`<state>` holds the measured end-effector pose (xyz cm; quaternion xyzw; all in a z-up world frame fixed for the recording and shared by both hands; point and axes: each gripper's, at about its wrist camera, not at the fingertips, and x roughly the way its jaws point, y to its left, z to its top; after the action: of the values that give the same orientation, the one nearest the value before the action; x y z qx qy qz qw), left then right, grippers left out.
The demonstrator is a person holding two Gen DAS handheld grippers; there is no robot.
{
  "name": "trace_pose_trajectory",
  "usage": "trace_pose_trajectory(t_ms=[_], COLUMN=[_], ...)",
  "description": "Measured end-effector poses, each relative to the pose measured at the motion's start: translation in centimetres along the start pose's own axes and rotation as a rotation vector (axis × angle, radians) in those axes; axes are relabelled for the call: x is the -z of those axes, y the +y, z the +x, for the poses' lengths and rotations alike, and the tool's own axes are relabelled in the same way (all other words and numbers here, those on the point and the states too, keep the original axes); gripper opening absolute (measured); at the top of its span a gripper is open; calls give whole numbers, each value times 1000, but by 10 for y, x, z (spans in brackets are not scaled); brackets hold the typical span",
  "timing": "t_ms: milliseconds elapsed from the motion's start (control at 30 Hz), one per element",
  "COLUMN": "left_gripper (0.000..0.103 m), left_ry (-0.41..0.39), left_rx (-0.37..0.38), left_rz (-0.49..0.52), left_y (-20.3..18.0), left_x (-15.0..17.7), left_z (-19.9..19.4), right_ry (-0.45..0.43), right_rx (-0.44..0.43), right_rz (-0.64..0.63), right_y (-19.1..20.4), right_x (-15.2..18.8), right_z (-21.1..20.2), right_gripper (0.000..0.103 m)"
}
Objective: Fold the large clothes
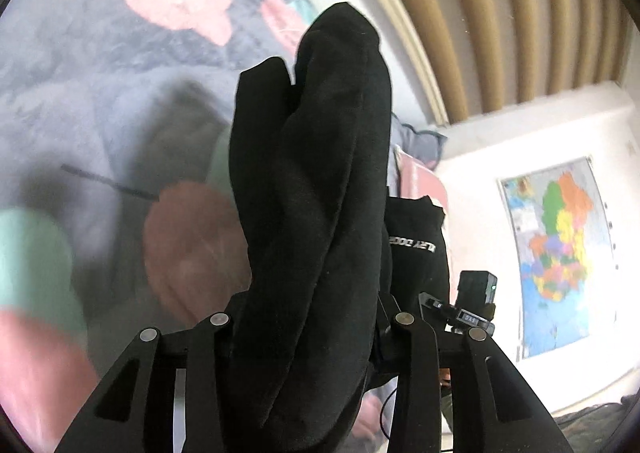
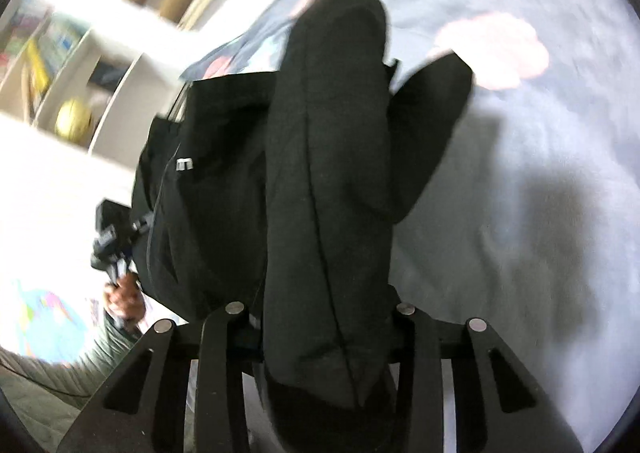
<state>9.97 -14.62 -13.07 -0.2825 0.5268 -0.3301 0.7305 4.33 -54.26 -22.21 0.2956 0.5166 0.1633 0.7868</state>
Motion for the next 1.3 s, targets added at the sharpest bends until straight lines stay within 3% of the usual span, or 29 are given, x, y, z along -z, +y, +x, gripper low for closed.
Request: trace_pose_trajectory(t_ms=[267, 567, 767, 900, 933, 1000, 1100, 1300], left_gripper=[42, 42, 47, 53, 56, 61, 61, 61], left_ry=[-3, 81, 63, 65, 62, 56, 55, -45], left_rx=[24, -32, -64, -8, 10, 45, 65, -81], left_rz=[7, -94, -195, -232, -221, -185, -143, 89], left_y=[-13, 34, 101, 149, 154, 163, 162, 133], left_x=[86, 147, 164, 166, 167, 167, 167, 156], left_z=[-68, -63, -62, -57, -56, -52, -54, -88], right_ry=[-38, 61, 7, -22, -33, -54, -82, -123], right_rx=[-21, 59, 82, 115, 106, 113, 135, 209], right_rz=[36, 144, 247, 315, 326, 340, 319, 256], right_y=[12, -15, -41, -79, -85, -95, -99, -94], right_x=[25, 38, 52, 73, 76, 83, 91, 93], right_z=[-74, -29, -19, -14, -11, -4, -4, -11], right_gripper=[40, 40, 41, 46, 46, 61, 69, 77])
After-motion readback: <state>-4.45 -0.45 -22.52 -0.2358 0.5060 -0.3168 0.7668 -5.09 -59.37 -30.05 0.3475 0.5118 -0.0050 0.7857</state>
